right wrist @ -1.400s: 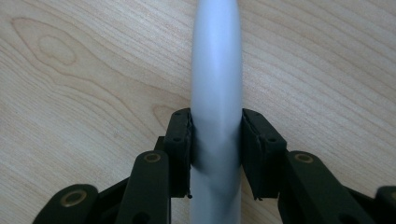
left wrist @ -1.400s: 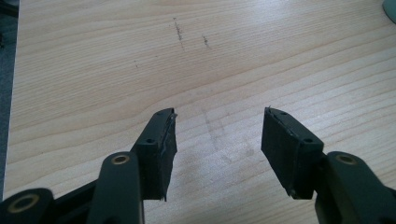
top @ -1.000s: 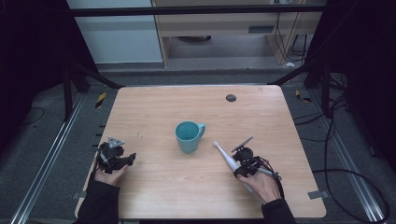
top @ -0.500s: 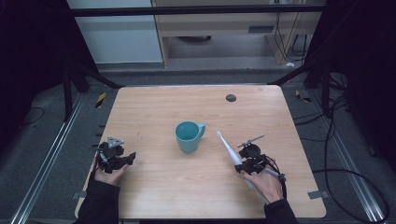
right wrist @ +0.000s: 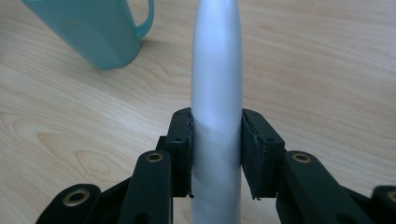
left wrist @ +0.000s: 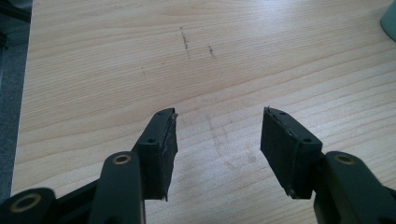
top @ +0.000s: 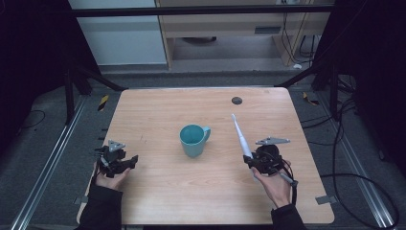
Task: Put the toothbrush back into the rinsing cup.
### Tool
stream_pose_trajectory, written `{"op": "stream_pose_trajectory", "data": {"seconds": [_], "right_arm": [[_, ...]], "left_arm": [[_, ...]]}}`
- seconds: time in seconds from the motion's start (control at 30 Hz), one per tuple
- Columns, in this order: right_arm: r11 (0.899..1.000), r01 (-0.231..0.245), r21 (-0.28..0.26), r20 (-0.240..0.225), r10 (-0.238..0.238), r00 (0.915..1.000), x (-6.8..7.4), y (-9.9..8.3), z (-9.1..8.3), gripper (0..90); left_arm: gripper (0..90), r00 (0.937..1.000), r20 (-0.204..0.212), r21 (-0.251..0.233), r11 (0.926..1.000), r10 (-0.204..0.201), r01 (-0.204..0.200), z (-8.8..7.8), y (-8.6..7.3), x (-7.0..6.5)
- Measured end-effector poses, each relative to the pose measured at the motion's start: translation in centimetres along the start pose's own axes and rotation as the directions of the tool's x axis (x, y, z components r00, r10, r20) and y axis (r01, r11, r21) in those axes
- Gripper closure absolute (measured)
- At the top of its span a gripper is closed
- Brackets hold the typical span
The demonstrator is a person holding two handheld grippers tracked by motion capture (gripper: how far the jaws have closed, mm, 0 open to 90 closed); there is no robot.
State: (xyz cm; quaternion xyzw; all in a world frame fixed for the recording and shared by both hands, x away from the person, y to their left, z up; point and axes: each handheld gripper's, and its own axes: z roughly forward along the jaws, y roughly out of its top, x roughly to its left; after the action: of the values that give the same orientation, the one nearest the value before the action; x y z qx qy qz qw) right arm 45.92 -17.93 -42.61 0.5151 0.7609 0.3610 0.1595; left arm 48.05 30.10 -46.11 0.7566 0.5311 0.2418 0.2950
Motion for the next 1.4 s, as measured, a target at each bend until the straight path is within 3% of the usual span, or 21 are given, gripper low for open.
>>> {"op": "stream_pose_trajectory", "data": {"seconds": [0.3,0.53,0.87,1.03,1.3,1.4], "right_arm": [[0.99,-0.008,-0.139,0.0,0.008,1.0,0.0,0.5,-1.1,66.3],[0.98,-0.023,-0.196,-0.021,0.019,0.9996,0.2,2.0,-1.6,66.3],[0.959,-0.044,-0.279,-0.051,0.032,0.9982,1.5,4.8,-0.3,66.4],[0.943,-0.076,-0.325,-0.081,0.053,0.9953,1.9,6.1,0.6,66.3],[0.934,-0.094,-0.344,-0.117,0.057,0.9915,3.0,7.6,2.3,66.3],[0.936,-0.081,-0.343,-0.109,0.047,0.993,3.5,8.0,2.8,66.3]], "left_arm": [[45.3,1.0,-0.003,-0.004,1.0,-0.004,0.004,0.0,0.0,0.1],[45.3,0.9999,-0.005,-0.006,0.9999,-0.009,0.009,-0.1,0.0,0.1],[46.5,0.9994,-0.021,-0.039,0.9989,-0.026,0.026,-0.5,0.0,0.5],[48.9,0.999,-0.028,-0.055,0.998,-0.034,0.032,-0.8,0.0,0.6],[49.1,0.9988,-0.031,-0.051,0.9981,-0.037,0.035,-0.7,0.0,0.7],[49.1,0.9988,-0.03,-0.052,0.998,-0.037,0.036,-0.7,0.0,0.7]]}}
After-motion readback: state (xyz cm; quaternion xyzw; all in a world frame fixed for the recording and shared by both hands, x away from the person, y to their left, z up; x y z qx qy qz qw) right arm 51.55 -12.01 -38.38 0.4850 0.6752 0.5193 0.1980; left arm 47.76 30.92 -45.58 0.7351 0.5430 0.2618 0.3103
